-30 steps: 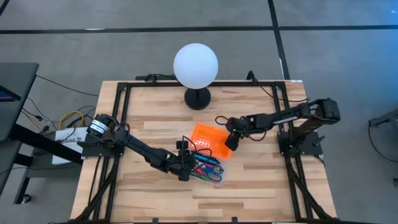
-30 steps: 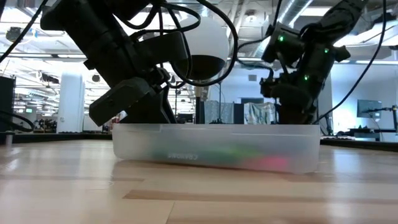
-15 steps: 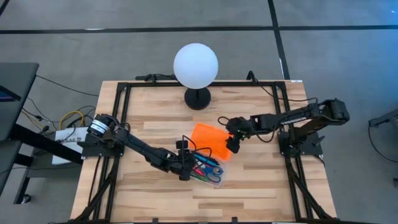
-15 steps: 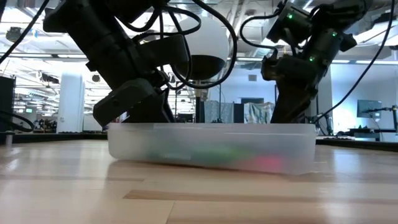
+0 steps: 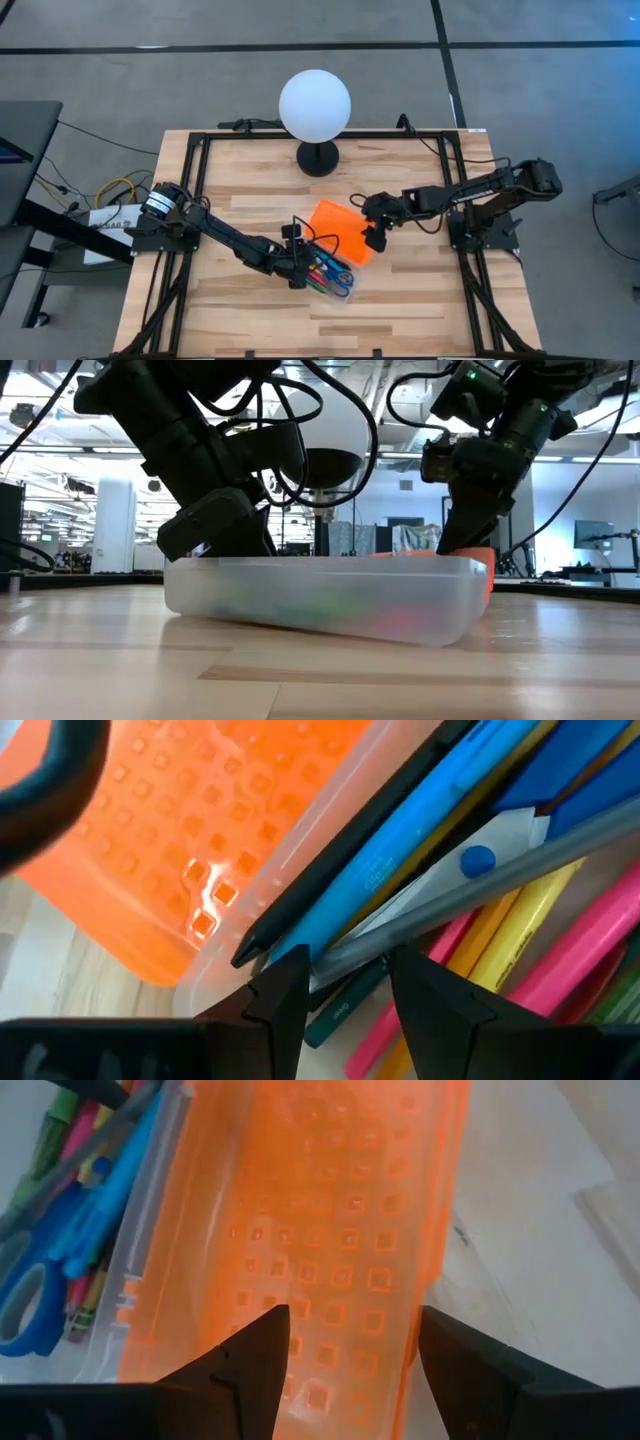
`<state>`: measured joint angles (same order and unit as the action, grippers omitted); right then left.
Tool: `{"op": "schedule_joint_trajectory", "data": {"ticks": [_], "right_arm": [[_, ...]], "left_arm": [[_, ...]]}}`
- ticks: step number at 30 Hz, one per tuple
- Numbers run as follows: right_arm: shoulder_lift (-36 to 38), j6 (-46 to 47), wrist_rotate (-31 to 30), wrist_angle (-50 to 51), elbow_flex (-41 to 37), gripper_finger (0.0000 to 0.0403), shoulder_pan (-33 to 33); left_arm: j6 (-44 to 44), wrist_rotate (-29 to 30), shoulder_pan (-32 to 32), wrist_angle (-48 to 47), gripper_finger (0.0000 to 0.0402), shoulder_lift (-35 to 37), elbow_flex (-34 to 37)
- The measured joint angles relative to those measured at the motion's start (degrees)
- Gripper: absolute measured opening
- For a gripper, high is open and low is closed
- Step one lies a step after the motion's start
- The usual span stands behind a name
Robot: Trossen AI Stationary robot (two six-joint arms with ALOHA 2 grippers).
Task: Pick & place school supplies into a supply box
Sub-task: Close the orange supply box
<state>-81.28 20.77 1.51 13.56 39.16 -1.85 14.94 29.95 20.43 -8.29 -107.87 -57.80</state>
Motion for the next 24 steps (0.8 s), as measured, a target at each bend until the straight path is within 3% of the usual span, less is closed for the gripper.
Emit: {"op": "schedule_joint_trajectory", "data": {"ticks": [15, 24], "right_arm": [[0.09, -3.43, 2.57, 0.03, 4.91, 0.0204, 0.00], [0.19, -4.89, 3.77, 0.27, 6.43, 0.0177, -1.73]], "left_arm": [[0.45, 0.26, 0.00, -0.15, 0.0137, 0.00, 0.02], [0.55, 0.31, 0.00, -0.24, 0.0137, 0.00, 0.02]]}}
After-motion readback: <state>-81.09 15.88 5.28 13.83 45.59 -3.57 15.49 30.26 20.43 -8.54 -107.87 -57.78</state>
